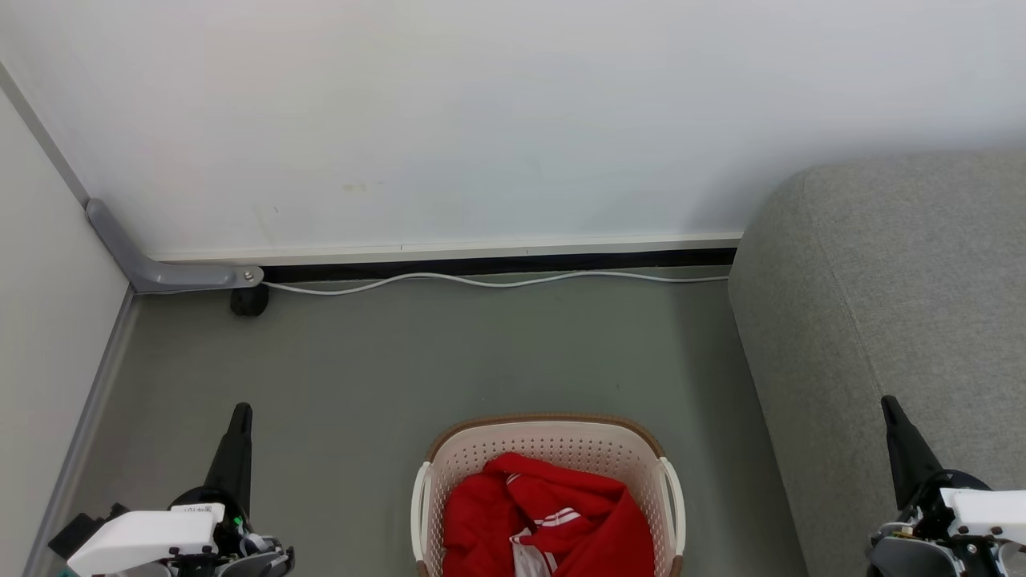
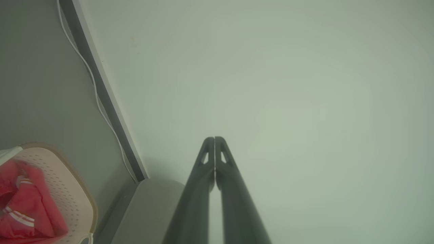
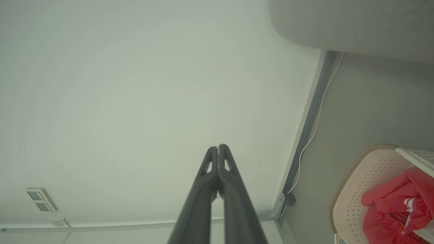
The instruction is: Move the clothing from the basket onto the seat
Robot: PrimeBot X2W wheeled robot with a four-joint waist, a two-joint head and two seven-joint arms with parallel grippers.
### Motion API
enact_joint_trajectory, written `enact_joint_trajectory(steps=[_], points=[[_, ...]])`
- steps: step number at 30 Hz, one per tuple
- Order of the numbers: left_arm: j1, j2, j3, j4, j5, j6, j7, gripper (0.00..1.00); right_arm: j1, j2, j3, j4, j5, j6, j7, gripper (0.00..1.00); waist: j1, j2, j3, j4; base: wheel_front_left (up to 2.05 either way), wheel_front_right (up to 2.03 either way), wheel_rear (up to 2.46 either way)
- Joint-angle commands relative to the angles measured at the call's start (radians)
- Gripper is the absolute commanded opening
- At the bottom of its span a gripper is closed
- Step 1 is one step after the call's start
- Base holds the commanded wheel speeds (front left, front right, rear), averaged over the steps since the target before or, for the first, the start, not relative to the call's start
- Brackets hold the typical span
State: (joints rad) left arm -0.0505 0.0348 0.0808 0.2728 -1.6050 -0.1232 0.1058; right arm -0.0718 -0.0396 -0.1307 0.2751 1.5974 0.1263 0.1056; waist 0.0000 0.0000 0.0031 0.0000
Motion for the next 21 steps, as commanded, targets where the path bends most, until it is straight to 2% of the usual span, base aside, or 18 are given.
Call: enact_joint_trajectory(steps=[1,21], points=[[-0.057,0.015,0.032,-0.028,-0.004,-0.007,0.007,0.00,-0.036,-0.011,0.017,-0.030,0.012,0.004,0.007,0.00,0.0000,0.0000,0.000,0.000,0.00,0.00,0.00],[-0.057,0.015,0.032,-0.028,-0.004,-0.007,0.007,0.00,-0.036,-0.011,0.017,-0.030,0.012,0.004,0.007,0.00,0.0000,0.0000,0.000,0.000,0.00,0.00,0.00]])
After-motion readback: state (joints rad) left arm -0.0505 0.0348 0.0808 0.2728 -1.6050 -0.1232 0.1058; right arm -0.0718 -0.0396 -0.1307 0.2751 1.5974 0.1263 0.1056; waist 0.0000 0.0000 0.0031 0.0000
